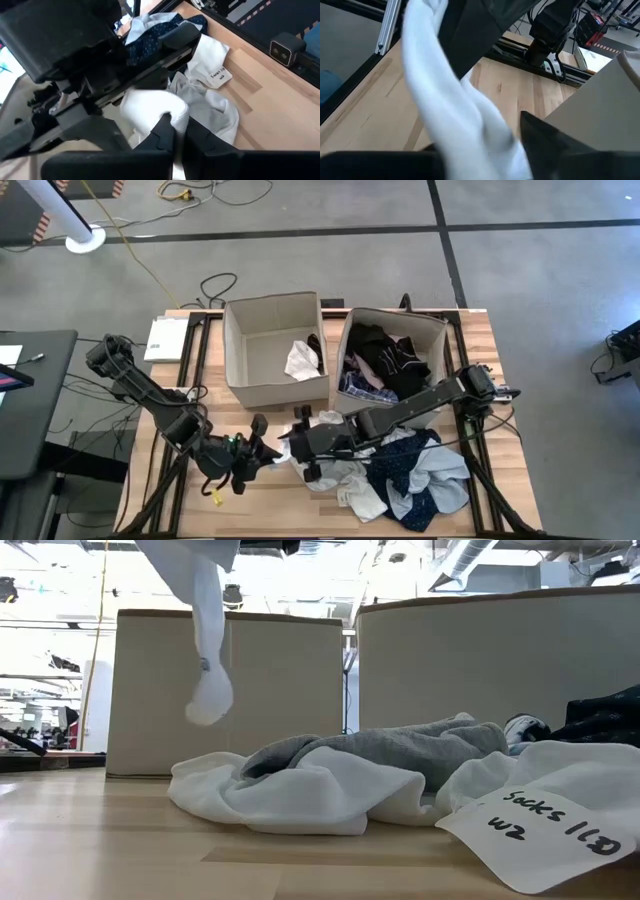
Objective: Sort clothes
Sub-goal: Put the white sock into the left white laundry bin
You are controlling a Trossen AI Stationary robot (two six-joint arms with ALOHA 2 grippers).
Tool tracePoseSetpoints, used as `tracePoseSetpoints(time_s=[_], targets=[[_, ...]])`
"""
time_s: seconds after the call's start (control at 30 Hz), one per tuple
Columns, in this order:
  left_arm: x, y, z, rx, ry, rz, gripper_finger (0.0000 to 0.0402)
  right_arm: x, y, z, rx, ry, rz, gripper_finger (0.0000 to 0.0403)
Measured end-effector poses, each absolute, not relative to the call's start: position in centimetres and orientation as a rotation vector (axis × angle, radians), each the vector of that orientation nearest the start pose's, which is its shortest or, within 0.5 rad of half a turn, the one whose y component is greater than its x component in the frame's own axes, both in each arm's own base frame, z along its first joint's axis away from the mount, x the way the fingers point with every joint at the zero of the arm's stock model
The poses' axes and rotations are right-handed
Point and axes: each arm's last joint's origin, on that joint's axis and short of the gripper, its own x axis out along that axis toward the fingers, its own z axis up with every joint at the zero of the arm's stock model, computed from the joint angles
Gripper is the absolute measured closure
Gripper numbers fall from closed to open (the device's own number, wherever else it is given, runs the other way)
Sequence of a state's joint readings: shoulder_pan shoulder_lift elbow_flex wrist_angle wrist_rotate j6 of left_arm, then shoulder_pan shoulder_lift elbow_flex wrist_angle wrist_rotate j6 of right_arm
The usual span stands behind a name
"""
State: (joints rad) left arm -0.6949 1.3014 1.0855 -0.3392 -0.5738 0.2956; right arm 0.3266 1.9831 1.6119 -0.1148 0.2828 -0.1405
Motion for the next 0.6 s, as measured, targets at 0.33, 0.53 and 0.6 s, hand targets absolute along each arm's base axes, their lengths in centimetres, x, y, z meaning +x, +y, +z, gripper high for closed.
tracePoseSetpoints(time_s=[0.33,0.53,0.6], targets=[[22.6,-16.8,31.6,0.618,0.421,-0.176,0.0385,43.9,13.9,26.8,-0.319,0.457,0.097,0.0390],[21.1,-17.2,31.3,0.642,0.467,-0.093,0.0319,43.6,13.4,27.8,-0.336,0.448,0.091,0.0400],[20.5,-17.2,31.3,0.636,0.477,-0.053,0.0287,43.3,13.1,28.7,-0.346,0.428,0.083,0.0400]])
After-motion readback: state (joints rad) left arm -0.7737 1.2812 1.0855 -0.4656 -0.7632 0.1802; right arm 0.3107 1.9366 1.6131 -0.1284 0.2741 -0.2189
